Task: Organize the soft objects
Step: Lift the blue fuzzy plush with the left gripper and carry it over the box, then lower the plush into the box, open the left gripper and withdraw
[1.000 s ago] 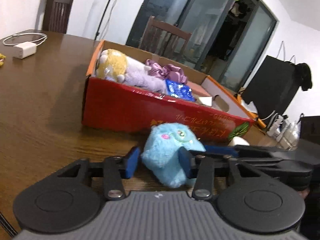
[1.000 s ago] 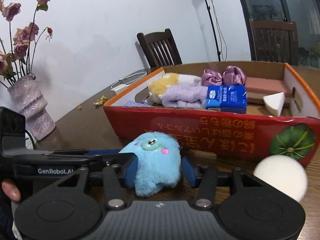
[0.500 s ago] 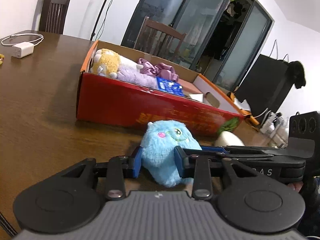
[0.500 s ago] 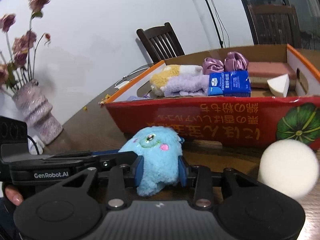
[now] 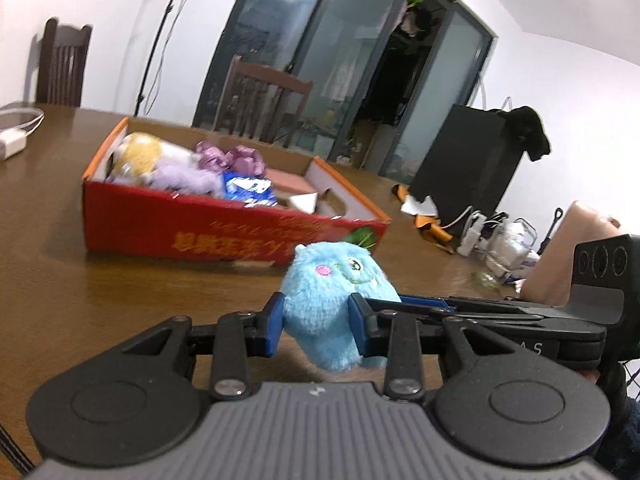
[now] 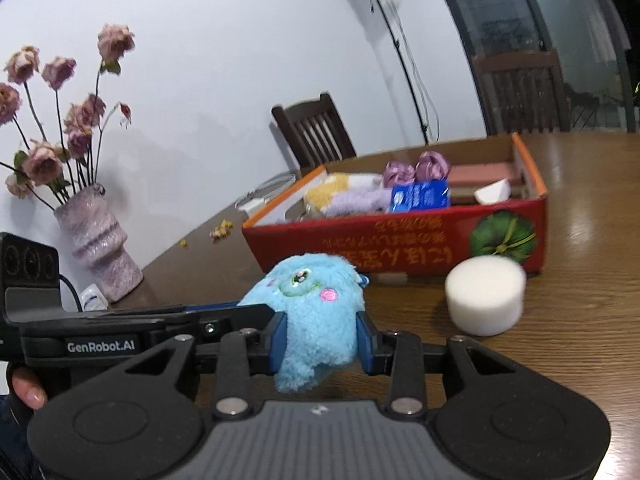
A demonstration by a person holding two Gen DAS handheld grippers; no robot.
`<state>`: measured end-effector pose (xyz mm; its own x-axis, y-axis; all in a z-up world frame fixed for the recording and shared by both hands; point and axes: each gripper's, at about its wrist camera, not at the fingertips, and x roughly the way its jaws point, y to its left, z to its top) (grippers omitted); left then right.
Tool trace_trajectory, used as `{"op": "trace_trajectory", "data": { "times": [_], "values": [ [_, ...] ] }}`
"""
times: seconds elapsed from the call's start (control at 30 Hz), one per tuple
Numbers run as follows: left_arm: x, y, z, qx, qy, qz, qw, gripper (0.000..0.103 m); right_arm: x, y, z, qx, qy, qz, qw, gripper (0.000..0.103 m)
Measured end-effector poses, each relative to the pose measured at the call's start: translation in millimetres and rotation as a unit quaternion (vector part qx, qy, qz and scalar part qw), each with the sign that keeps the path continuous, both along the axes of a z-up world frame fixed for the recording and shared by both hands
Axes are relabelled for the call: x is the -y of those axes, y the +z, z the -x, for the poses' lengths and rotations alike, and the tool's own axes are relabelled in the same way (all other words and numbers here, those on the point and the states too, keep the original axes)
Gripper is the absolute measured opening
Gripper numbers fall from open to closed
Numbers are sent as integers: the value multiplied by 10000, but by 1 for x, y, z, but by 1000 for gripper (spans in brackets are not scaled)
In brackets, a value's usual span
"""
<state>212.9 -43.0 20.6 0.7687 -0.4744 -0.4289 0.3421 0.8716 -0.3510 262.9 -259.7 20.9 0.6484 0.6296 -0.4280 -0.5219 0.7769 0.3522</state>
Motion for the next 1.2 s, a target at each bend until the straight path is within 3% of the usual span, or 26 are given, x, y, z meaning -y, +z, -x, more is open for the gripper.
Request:
{"op": "trace_trajectory", "data": {
  "times": [0.2, 0.37, 0.5, 0.7, 0.77, 0.93, 1.03, 1.13, 1.2],
  "values": [
    [14, 26, -25, 320, -126, -141, 9993, 34, 13, 25, -12, 322, -130, 53, 9994, 35],
    [19, 51, -81, 472, -125, -259, 9985, 34, 20, 53, -65, 397, -44, 6, 9992, 35],
    [14, 50, -145, 50, 25, -269, 9996, 34, 14, 60, -132, -50, 50, 1, 10000, 35],
    [-4, 16, -203, -777, 165, -335, 9963, 34, -9, 30, -211, -1081, 243, 133, 9938, 35],
    [-10, 6, -208, -918, 126, -401, 9949, 35, -14, 20, -223, -1417, 333, 201, 9891, 35],
    [-20, -7, -201, -873, 81, -718, 9936, 38, -31, 7, -229, -1775, 636, 531, 9806, 37],
    [-27, -6, -199, -802, 128, -729, 9940, 45, -41, 2, -233, -1807, 685, 761, 9782, 39],
    [-33, -2, -196, -738, 272, -789, 9938, 46, -39, 0, -234, -1804, 558, 773, 9790, 52],
    [-37, 3, -194, -704, 382, -786, 9937, 48, -34, 7, -229, -1646, 455, 797, 9821, 54]
  ]
}}
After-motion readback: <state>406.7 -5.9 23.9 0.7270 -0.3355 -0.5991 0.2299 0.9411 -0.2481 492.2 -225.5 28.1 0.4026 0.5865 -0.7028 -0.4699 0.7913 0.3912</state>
